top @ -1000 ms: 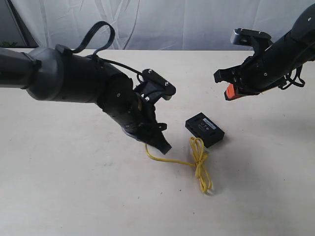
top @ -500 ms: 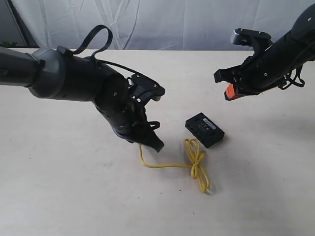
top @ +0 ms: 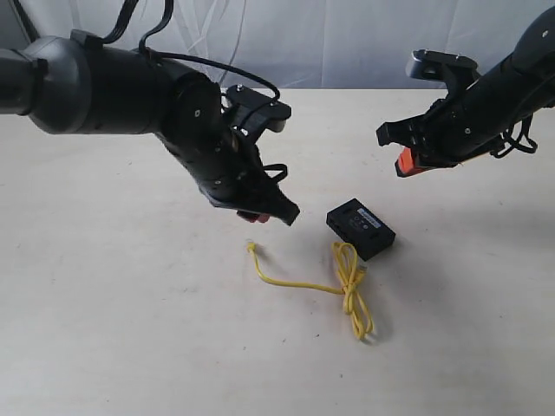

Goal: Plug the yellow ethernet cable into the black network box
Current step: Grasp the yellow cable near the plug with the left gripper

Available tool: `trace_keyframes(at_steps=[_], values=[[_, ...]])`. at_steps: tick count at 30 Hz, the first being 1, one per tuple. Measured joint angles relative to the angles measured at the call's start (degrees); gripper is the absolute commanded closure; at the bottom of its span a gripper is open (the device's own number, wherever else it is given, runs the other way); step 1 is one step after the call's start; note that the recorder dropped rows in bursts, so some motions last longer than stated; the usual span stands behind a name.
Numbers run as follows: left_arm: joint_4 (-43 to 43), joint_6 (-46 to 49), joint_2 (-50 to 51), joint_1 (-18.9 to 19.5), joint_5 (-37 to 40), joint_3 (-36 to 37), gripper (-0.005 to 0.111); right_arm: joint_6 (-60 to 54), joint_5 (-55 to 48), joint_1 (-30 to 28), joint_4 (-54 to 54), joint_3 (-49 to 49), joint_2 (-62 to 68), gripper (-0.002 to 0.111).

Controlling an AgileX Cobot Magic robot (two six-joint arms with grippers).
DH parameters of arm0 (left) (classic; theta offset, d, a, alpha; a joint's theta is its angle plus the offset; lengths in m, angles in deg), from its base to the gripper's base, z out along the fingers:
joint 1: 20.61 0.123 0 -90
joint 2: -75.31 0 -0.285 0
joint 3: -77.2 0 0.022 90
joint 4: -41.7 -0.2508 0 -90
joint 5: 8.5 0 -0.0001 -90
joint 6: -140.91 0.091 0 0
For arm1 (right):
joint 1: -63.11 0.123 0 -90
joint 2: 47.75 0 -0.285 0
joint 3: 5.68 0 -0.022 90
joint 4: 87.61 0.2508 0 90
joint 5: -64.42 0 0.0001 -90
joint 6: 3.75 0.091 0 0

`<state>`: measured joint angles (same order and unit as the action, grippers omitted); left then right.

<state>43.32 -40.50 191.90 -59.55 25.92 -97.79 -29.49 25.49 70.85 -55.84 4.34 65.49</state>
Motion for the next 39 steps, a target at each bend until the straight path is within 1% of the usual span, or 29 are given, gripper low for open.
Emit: trace_keyframes(at_steps=[6,14,23,25,26,32,39], values=[[0.96,0.0,2.69,0.0,5.34,-0.04,0.062,0.0,0.0,0.0,0.0,0.0,0.0,0.109],[2.48,0.0,5.68,0.0,5.1,-0.13,0.062,0.0,0.0,0.0,0.0,0.0,0.0,0.109],[2.87,0.12,5.92,0.0,4.22,-0.13,0.063,0.0,0.0,0.0,0.0,0.0,0.0,0.109],[2.65,0.12,6.05,0.0,4.22,-0.13,0.066,0.0,0.0,0.0,0.0,0.0,0.0,0.109],[2.65,0.12,6.15,0.0,4.22,-0.13,0.07,0.0,0.0,0.0,0.0,0.0,0.0,0.109],[2.53,2.96,6.26,0.0,4.56,-0.13,0.106,0.0,0.0,0.0,0.0,0.0,0.0,0.109],[2.53,9.0,6.26,0.0,5.27,-0.13,0.107,0.0,0.0,0.0,0.0,0.0,0.0,0.109]])
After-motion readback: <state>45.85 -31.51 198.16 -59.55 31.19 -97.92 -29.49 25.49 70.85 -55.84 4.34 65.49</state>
